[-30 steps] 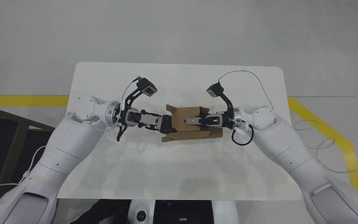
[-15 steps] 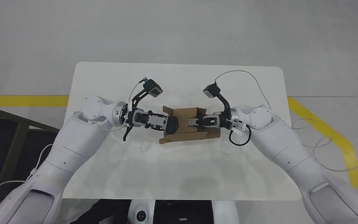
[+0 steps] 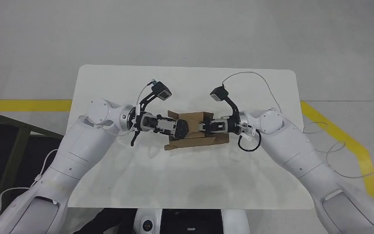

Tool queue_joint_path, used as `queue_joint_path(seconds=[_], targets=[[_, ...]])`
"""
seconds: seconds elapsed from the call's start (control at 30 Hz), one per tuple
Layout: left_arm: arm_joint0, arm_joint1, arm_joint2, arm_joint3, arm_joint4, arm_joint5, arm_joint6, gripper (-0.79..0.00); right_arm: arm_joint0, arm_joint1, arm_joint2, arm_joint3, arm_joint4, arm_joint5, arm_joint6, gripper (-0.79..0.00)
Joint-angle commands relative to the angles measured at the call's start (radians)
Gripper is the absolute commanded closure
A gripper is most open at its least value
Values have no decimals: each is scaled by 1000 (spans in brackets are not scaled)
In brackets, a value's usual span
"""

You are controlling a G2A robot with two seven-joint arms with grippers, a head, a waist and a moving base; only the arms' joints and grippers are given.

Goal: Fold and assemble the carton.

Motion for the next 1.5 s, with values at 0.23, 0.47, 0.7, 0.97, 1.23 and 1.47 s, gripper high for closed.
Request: queue_joint_path(seconds=[0.23, 0.47, 0.7, 0.97, 1.23, 1.47], targets=[[18, 9, -70, 19, 6, 15, -1, -785, -8, 17, 36, 15, -7, 11, 11, 0], [58, 18, -104, 14, 41, 38, -15, -785, -14, 28, 41, -49, 14, 35, 35, 0], [68, 23, -136, 8, 64, 52, -20, -785, -16, 32, 18, -113, 32, 68, 69, 0], [67, 24, -162, 24, 69, 54, -34, -785, -14, 39, -3, -140, 44, 84, 85, 0], [70, 19, -167, 16, 61, 54, -25, -785, -14, 38, -33, -181, 74, 94, 95, 0], [61, 12, -163, 18, 71, 46, -26, -785, -5, 40, -31, -116, 48, 66, 66, 0]])
